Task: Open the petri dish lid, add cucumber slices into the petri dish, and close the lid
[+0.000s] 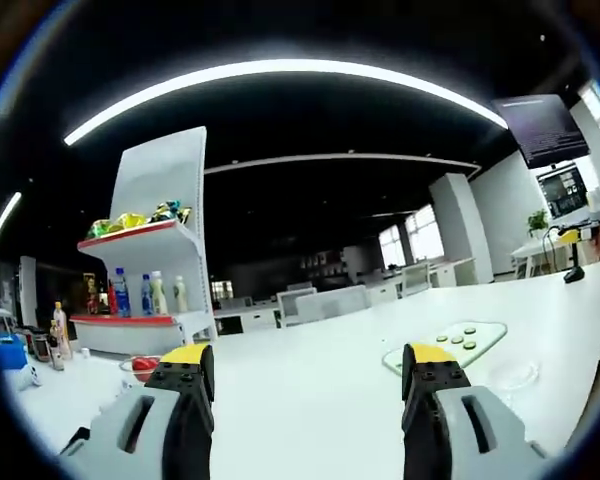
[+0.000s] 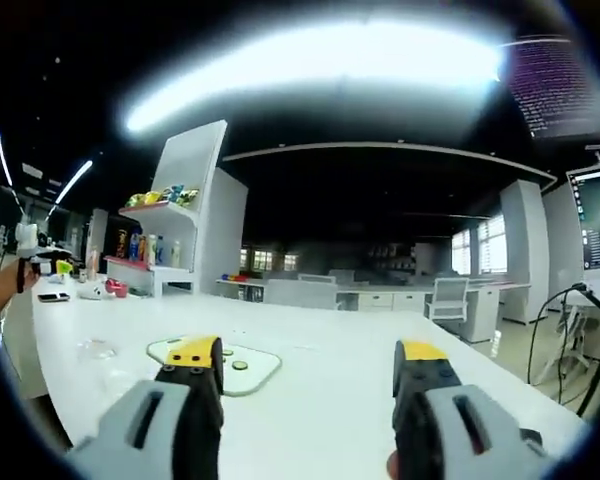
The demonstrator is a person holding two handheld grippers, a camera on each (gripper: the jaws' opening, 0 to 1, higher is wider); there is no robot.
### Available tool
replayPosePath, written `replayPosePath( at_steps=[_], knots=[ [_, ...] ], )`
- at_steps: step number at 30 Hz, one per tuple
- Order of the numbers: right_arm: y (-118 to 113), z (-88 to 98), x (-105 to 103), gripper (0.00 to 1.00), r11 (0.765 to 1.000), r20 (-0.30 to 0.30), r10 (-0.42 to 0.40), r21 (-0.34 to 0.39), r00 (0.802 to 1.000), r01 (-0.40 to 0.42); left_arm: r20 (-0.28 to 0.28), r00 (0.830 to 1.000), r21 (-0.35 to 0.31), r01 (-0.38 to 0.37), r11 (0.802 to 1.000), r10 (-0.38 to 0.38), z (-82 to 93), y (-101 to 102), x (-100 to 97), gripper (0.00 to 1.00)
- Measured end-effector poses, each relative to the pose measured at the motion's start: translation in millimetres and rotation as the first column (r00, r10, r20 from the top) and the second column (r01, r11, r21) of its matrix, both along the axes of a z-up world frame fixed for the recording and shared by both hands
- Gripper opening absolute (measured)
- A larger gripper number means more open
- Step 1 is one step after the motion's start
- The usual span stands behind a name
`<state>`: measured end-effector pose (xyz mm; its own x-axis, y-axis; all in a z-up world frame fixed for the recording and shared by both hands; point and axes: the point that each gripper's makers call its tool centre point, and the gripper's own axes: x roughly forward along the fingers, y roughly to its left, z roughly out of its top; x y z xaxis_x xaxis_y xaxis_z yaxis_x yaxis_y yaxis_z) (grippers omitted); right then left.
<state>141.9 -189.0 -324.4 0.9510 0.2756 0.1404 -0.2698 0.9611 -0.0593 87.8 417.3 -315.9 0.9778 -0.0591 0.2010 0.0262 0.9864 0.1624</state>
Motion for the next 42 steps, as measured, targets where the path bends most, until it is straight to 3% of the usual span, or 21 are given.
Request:
replayPosePath(
  at_steps=[3, 7, 11, 20, 26, 32, 42],
  knots=[
    [-3, -5.2, -8, 0.68, 1.0, -0.013, -0.007, -0.004, 1.0, 0.007, -0.003, 1.0, -0.002, -0.002, 1.0, 0.002, -3.3, 1, -6.0, 0.77],
    [-12, -5.0, -21, 0.68, 1.0, -0.006, -0.016, 0.02, 1.0, 0.016, 0.007, 1.0, -0.06, 0.028, 0.998, -0.028, -5.1, 0, -12.4, 0.77],
    [-17, -6.5, -32, 0.68, 0.999, -0.011, -0.022, 0.03, 1.0, 0.022, -0.01, 1.0, -0.037, 0.008, 0.999, -0.008, -10.6, 1, -17.5, 0.77],
    [-14, -16.2, -50, 0.67, 0.999, -0.036, -0.025, 0.021, 0.999, 0.026, -0.034, 0.999, -0.059, 0.03, 0.998, -0.032, -22.5, -16, -29.2, 0.76],
    [-12, -20.3, -50, 0.68, 1.0, -0.048, -0.021, 0.02, 0.999, 0.022, -0.066, 0.997, -0.057, 0.041, 0.998, -0.045, -35.6, -24, -33.1, 0.77],
    [-10, -18.2, -46, 0.68, 1.0, -0.042, -0.013, 0.024, 0.999, 0.014, -0.055, 0.998, -0.089, 0.033, 0.996, -0.038, -34.6, -18, -34.8, 0.77],
    [-18, -20.5, -44, 0.67, 0.999, -0.045, -0.018, 0.05, 0.999, 0.021, -0.062, 0.997, -0.084, 0.036, 0.996, -0.041, -37.2, -18, -33.2, 0.77]
  ],
)
